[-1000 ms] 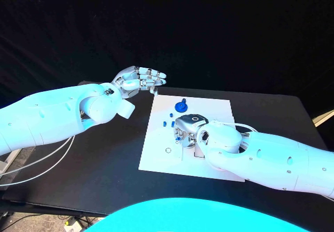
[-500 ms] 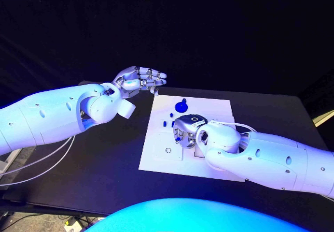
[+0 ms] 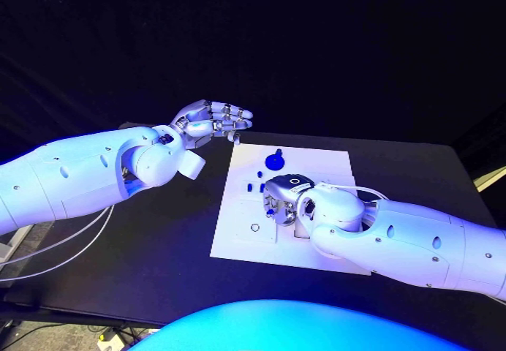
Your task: Assemble the parts on the task board
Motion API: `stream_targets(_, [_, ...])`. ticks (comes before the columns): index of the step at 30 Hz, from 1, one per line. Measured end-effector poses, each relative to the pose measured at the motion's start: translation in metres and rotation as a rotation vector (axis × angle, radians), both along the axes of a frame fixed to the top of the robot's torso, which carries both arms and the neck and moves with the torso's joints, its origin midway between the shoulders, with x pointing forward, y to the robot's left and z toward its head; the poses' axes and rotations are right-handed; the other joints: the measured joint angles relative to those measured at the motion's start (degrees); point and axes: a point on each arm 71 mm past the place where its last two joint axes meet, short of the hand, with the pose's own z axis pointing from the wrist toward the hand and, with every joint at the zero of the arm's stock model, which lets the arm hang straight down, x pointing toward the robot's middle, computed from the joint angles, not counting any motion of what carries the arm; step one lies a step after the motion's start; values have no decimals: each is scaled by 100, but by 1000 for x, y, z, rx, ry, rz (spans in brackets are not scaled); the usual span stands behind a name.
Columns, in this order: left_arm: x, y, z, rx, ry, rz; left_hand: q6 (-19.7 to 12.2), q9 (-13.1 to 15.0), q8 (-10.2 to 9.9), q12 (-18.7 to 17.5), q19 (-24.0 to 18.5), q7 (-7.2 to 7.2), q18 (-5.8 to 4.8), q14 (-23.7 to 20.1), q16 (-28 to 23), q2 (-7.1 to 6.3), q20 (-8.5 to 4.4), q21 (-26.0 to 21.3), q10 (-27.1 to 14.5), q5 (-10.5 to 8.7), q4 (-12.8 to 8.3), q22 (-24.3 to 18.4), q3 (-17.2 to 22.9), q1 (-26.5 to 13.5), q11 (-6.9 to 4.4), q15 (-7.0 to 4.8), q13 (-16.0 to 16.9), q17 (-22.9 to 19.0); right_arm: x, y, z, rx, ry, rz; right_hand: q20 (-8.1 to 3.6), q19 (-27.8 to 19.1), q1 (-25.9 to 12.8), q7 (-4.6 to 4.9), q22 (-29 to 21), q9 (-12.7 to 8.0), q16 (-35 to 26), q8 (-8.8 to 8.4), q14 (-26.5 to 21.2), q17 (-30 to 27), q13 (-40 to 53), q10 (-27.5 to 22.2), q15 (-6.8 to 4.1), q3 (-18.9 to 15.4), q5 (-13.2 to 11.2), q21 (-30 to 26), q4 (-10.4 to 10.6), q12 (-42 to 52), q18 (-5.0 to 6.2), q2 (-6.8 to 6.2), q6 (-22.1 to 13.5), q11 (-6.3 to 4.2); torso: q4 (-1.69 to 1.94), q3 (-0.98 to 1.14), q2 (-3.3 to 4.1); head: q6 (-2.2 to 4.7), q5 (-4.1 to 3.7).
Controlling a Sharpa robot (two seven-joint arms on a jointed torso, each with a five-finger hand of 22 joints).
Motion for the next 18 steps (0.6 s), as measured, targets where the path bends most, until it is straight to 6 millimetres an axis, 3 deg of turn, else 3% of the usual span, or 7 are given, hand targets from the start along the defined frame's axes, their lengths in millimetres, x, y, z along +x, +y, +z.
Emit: stream_targets(18, [0,0,0,0,0,1,0,0,0,0,0,0,1,0,0,0,0,0,2,0,0,0,0,0,0,0,0,0,0,-1,-4,-14,14,0,0,0,0,0,0,0,0,0,0,0,1,0,0,0,0,0,0,0,0,0,0,0,2,-3,1,0,0])
